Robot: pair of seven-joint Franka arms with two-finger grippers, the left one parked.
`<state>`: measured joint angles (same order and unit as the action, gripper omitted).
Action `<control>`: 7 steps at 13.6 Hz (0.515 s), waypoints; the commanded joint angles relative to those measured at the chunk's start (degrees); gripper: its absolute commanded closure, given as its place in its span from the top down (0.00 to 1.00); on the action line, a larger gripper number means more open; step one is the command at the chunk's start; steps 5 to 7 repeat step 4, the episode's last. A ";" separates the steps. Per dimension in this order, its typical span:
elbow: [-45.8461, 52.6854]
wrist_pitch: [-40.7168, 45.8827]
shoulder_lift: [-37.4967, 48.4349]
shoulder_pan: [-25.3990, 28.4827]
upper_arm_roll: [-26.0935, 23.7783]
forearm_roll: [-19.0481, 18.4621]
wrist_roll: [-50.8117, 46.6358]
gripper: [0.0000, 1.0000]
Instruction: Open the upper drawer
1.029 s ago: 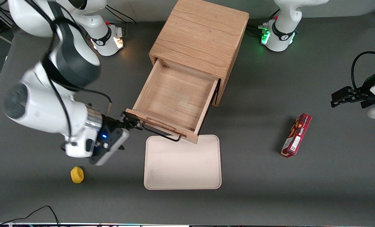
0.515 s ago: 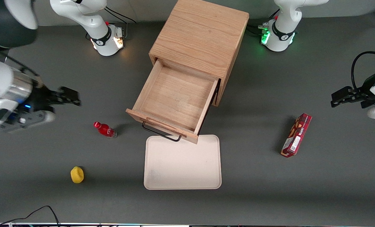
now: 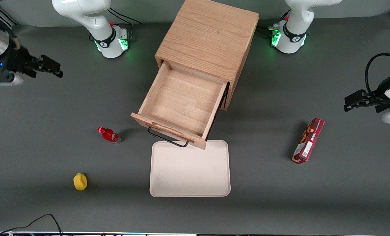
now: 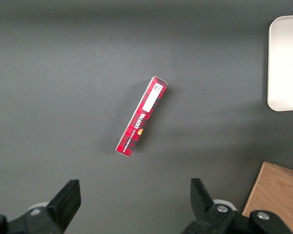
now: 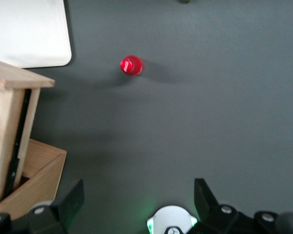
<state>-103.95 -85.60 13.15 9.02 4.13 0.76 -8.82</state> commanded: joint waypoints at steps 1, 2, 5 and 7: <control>-6.98 -4.05 4.26 0.48 0.53 -1.81 -1.90 1.00; -5.75 -4.05 3.30 0.56 2.01 -1.90 -1.90 1.00; -4.95 -3.96 2.85 0.56 2.55 -1.90 -1.82 1.00; -4.95 -3.96 2.85 0.56 2.55 -1.90 -1.82 1.00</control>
